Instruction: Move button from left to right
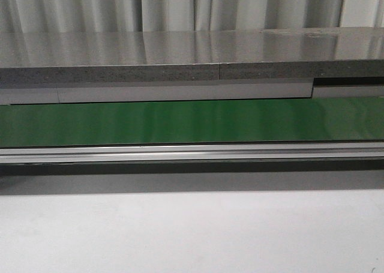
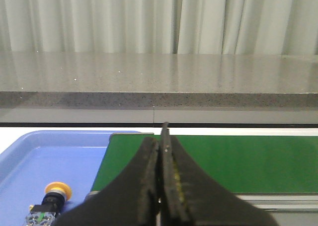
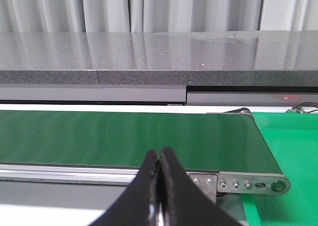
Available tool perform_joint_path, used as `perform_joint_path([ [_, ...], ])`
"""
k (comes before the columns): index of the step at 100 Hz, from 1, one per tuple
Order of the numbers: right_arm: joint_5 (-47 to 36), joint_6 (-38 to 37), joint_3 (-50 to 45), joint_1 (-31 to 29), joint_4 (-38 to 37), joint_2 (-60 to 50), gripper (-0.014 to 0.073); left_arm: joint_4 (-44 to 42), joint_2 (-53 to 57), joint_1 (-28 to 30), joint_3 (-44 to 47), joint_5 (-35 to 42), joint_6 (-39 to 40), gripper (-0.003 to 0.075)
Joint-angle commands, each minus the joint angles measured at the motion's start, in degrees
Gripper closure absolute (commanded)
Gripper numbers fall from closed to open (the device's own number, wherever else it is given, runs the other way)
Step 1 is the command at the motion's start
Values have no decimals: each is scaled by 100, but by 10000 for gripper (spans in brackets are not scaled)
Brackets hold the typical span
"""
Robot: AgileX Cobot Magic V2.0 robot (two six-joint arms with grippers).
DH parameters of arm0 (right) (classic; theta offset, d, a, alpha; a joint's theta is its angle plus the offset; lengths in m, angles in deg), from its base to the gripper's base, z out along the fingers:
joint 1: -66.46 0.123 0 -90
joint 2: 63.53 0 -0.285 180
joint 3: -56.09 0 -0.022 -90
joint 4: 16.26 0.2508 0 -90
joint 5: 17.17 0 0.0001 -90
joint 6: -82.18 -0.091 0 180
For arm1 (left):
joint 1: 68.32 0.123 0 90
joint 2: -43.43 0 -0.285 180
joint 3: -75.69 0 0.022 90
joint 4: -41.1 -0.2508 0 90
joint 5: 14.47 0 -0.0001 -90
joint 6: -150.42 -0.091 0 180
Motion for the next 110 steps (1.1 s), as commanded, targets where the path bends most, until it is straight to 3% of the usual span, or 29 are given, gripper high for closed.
perform_joint_path([
  [1,-480,34,82,7,-67,-117,660,245,83,24,-373,242,32,741],
  [16,-480,34,82,7,-67,-117,660,314,-526,24,-1362,-347,32,741],
  [42,-480,34,82,7,-67,-117,660,314,-2159,24,-3318,-3069,32,741],
  [52,-480,34,82,7,-67,-117,660,314,-2654,24,-3760,-3684,32,741],
  [97,-480,34,82,7,-67,-117,660,576,-3218,24,-3892,-3975,32,733],
  [104,-480,34,82,7,-67,-117,660,576,-3218,24,-3892,-3975,32,673],
  [110,-480,34,82,7,-67,-117,660,576,-3218,24,-3892,-3975,32,566],
])
